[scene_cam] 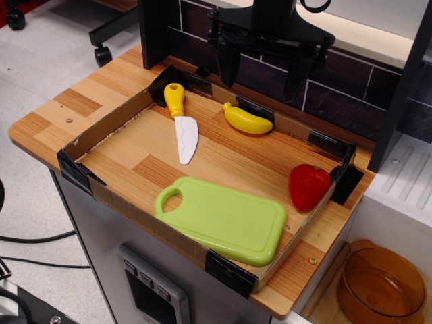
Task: Put knife on cutting board
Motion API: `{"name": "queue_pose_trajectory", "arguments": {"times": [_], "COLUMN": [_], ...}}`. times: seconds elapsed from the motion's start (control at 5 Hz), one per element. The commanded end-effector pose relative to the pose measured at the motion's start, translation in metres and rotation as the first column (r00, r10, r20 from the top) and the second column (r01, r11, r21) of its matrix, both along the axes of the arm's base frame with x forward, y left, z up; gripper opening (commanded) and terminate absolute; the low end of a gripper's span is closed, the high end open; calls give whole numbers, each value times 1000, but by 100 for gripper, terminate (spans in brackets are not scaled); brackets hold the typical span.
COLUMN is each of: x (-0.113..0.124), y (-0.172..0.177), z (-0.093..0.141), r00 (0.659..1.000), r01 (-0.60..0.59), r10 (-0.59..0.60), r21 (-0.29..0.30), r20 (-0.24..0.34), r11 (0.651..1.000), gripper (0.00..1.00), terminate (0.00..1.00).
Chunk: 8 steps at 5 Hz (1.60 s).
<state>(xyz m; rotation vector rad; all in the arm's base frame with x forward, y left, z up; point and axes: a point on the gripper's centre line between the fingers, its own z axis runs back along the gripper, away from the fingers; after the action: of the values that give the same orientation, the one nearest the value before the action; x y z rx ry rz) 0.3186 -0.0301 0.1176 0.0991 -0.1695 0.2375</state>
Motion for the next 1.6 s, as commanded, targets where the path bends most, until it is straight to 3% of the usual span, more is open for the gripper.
{"name": "queue_pose_trajectory", "arguments": {"times": [0.0,0.2,0.4,0.6,1.0,1.4], "x": [0,17,26,22,31,44], "y": [0,23,50,76,114,126], "z": [0,-8,-9,-1,-17,-44], "r00": [1000,999,992,984,974,955], "r01": [0,-23,-67,-109,-221,-292], "r10": [0,23,64,109,225,295], "r21": [0,-5,22,-11,-89,-111], "r20": [0,35,108,141,32,14], "r11": [1000,1000,998,994,971,950], "gripper": [100,100,100,100,100,100], "terminate": [0,0,0,0,0,0]}}
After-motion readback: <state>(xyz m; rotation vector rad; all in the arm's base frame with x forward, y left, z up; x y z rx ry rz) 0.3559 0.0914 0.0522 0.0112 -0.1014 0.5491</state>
